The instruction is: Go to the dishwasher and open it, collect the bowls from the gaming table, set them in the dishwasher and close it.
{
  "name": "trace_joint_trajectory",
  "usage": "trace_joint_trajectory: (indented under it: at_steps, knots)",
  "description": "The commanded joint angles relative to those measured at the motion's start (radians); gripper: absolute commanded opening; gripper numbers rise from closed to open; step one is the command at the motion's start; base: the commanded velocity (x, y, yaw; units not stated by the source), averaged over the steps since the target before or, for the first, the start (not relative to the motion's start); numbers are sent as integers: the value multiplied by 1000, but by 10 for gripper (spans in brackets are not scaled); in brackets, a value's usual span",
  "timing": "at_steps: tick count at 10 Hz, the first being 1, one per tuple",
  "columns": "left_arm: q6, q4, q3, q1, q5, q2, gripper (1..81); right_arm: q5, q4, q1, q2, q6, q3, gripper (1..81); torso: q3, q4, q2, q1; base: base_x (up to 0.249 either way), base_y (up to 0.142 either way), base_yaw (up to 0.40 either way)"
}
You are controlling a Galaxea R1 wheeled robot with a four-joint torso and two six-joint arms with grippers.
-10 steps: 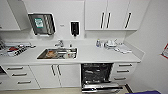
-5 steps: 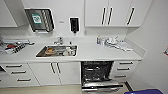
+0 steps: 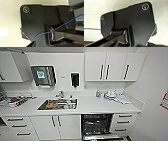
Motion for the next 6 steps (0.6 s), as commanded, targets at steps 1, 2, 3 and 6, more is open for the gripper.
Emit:
trace_joint_trajectory:
  at_steps: [1, 2, 3, 6]
  knots:
    - [-1, -9, -42, -32, 68, 17, 811, -51, -14, 44, -1, -6, -16, 811, 91, 0, 0, 0, 0, 0, 0]
    - [-1, -8, -42, -34, 68, 18, 811, -51, -14, 44, 2, -5, -22, 811, 132, 0, 0, 0, 0, 0, 0]
    - [0, 0, -42, -32, 68, 18, 811, -51, -12, 42, 5, -5, -33, 811, 165, 0, 0, -1, 0, 0, 0]
    - [0, -8, -44, -34, 68, 28, 811, -59, 5, 38, 53, 3, -106, 811, 163, 0, -1, -2, 0, 0, 0]
